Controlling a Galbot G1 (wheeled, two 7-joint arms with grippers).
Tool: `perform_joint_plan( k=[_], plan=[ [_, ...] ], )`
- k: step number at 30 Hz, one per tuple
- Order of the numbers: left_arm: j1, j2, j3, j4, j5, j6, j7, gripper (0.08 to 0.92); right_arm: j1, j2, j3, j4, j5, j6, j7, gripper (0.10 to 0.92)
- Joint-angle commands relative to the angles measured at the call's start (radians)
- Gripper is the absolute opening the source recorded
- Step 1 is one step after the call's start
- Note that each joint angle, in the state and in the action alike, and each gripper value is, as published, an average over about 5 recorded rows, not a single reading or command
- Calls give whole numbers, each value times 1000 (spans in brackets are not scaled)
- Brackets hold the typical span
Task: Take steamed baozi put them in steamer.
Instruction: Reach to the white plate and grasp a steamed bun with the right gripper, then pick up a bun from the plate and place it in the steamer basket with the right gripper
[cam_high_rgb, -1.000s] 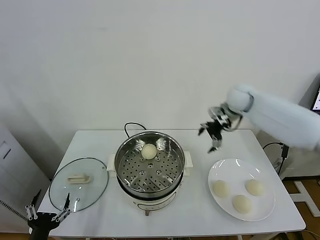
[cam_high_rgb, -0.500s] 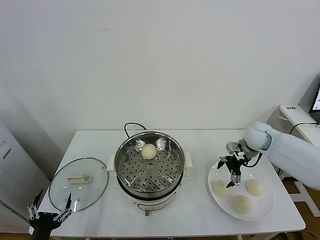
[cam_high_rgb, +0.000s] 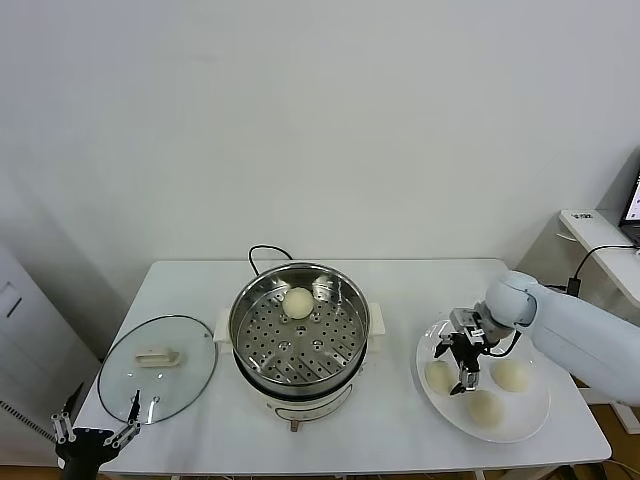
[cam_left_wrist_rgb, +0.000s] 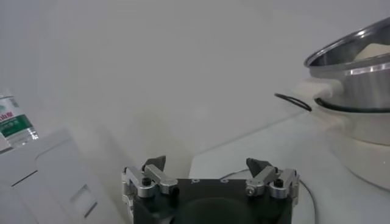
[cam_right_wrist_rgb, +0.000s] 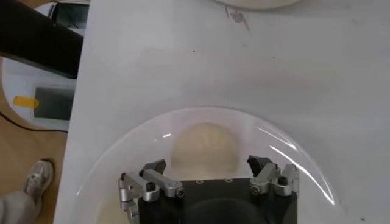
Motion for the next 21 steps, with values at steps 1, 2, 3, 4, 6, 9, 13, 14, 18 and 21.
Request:
perform_joint_plan(
  k=[1, 2, 3, 4, 6, 9, 13, 14, 18, 21],
  plan=[
    [1, -5, 1, 1, 0, -1, 0, 823, -19, 0, 16, 1, -9, 0, 10, 628],
    [1, -5, 1, 0, 1, -1, 0, 823, -4, -5, 7, 6, -2, -1, 9, 602],
    [2, -5, 1, 0, 1, -1, 0, 823, 18, -12, -6, 12, 7, -1, 7, 576],
    [2, -5, 1, 0, 1, -2, 0, 823, 42, -18, -21, 16, 17, -1, 5, 542],
    [2, -5, 0, 0, 1, -2, 0, 823, 105, -30, -58, 21, 49, -2, -1, 490],
    [0, -5, 1, 0, 1, -1, 0, 823, 254, -42, -149, 24, 138, -4, -14, 421],
    [-1, -4, 2, -3, 2, 0, 0, 823, 539, -31, -345, 26, 329, -9, -39, 386],
    [-1, -4, 2, -4, 2, 0, 0, 823, 603, -22, -394, 26, 375, -11, -44, 384],
    [-3, -3, 2, -6, 1, 1, 0, 823, 797, 49, -514, 30, 538, -39, -54, 381],
    [-6, -5, 2, -7, 1, 1, 0, 823, 868, 125, -526, 43, 645, -90, -55, 372]
  ],
)
